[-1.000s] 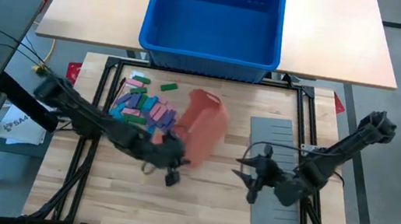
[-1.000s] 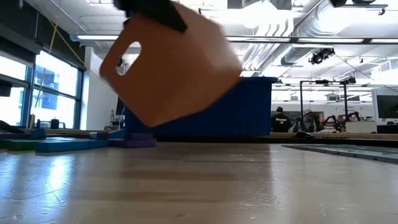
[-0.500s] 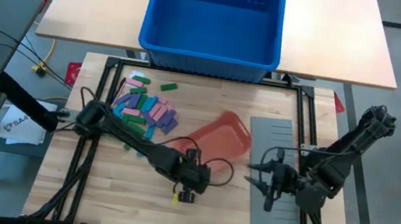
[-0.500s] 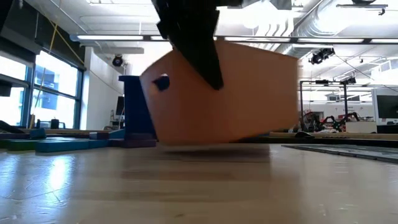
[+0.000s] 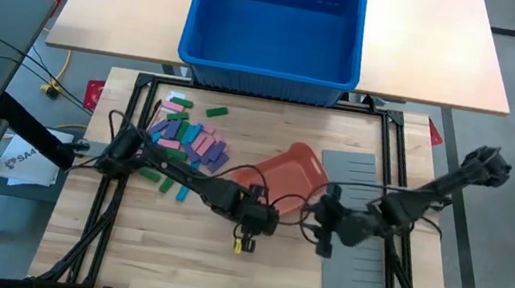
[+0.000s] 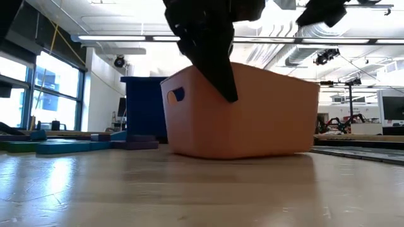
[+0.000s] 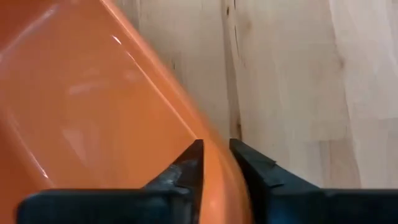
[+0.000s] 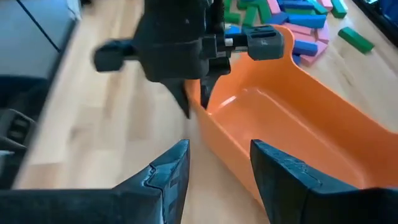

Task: Sort blocks
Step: Remove the blocks from the orange bin, then move the orange bin to the other table

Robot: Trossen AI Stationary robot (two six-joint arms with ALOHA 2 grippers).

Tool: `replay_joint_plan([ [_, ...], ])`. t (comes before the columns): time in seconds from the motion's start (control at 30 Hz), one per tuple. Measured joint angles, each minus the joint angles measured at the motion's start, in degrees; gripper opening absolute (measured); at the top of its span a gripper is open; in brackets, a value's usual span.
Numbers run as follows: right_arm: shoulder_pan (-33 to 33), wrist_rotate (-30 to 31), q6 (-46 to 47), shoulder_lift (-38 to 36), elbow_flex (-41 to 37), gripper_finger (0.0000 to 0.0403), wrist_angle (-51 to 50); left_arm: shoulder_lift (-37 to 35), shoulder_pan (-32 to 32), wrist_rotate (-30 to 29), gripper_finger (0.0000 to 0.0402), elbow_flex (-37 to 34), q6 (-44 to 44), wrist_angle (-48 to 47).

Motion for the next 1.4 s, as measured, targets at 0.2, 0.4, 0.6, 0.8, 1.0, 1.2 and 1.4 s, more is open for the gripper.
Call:
replay_joint_plan([
  [0.2, -7.6, -8.8, -4.9, 2.3, 0.0, 0.0198, 0.3, -0.7, 3.2, 7.2, 0.0173, 0.0, 1.4, 0.0],
  [0.4, -13.0, -18.0, -11.9, 5.2, 0.0, 0.0247, 1.0, -6.2, 5.5, 12.7, 0.0222, 0.0, -1.6, -2.3],
  [0.6, -15.1, -19.2, -19.4, 10.6, 0.0, 0.0252, 2.6, -14.9, 4.2, 8.5, 0.0227, 0.0, -5.0, -2.4],
  [0.8, -17.1, -22.9, -19.2, 15.5, 0.0, 0.0202, 2.7, -24.6, -1.7, -5.0, 0.0227, 0.0, -15.1, -6.8],
  [1.0, -18.7, -25.0, -19.3, 17.2, 0.0, 0.005, 2.5, -30.4, -13.0, -19.8, 0.0227, 0.0, -20.8, -8.5],
  [1.2, -18.8, -24.4, -17.7, 14.0, 1.8, 0.0011, -0.5, -30.8, -22.5, -34.8, 0.0227, 0.0, -24.1, -9.0],
  [1.4, -17.3, -12.1, -19.0, 8.8, 12.1, 0.0003, -9.5, -27.7, -26.7, -44.9, 0.0227, -2.7, -32.2, -9.4],
])
